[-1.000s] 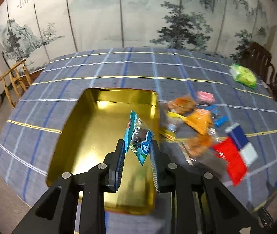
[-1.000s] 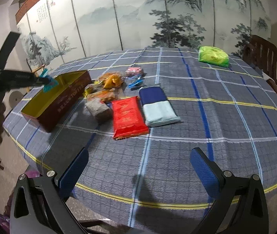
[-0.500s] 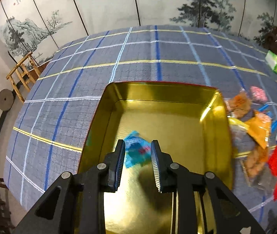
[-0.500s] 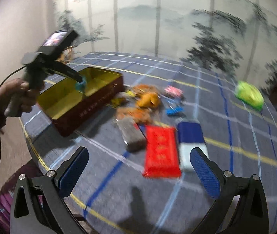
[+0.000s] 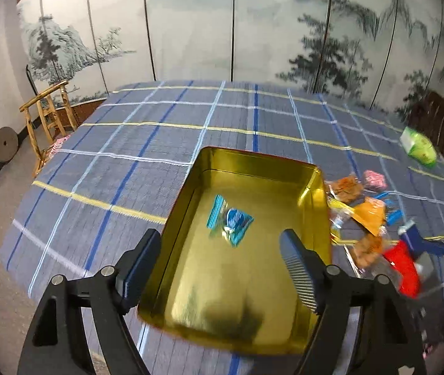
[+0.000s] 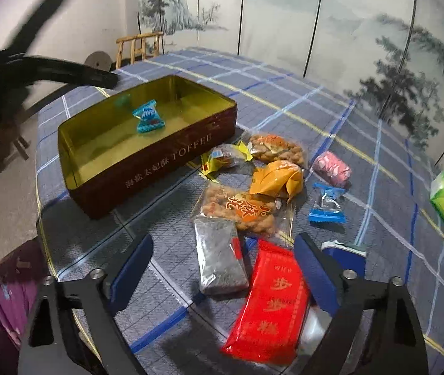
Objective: Organize snacks
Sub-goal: 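Grasp the clear bag of dark sweets with the right gripper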
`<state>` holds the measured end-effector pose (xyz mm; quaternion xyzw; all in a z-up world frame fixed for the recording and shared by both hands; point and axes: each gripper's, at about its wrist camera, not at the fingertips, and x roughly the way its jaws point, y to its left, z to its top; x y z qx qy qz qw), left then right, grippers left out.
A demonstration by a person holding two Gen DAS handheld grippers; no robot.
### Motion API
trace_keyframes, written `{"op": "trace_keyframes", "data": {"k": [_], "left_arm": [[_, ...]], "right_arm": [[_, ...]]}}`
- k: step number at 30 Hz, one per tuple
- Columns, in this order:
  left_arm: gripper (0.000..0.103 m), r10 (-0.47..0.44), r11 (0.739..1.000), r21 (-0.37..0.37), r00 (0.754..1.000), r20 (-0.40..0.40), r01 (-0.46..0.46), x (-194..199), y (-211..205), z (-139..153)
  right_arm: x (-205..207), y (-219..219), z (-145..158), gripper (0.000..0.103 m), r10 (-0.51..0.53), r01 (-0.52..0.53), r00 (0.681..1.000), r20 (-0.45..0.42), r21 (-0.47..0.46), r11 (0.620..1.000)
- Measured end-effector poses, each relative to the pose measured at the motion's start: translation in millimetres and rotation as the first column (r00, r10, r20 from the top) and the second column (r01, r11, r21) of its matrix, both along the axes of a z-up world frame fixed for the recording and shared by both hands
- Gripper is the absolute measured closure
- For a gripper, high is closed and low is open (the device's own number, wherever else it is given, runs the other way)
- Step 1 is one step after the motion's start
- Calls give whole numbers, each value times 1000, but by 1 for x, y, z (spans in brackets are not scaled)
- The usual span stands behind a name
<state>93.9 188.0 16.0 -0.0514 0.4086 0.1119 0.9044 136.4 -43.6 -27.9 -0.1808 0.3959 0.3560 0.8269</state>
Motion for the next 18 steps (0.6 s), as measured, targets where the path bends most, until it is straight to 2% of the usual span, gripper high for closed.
{"op": "trace_keyframes", "data": {"k": [4, 6, 9, 13, 16, 18], "left_arm": [[27, 21, 1000, 5, 1000, 9, -21, -24, -3, 2], [28, 28, 1000, -13, 1000, 0, -28, -33, -2, 0], [28, 27, 999, -36, 999, -19, -28, -44, -2, -3], [28, 30, 999, -21, 999, -23, -30, -50, -3, -6], [28, 28, 999, -20, 999, -26, -28, -52, -5, -7], [28, 26, 999, -22, 999, -30, -26, -52, -5, -8]], "right_arm": [[7, 8, -1, 17, 41, -42, 999, -12, -40, 998], [10, 12, -4, 28, 75, -77, 996, -39, -58, 995], [13, 17, -12, 29, 102, -108, 993, -62, -96, 990], [20, 22, -18, 30, 123, -133, 987, -100, -104, 986], [23, 30, -27, 46, 150, -168, 978, -143, -122, 978], [24, 36, -35, 67, 157, -183, 974, -162, -158, 970]]}}
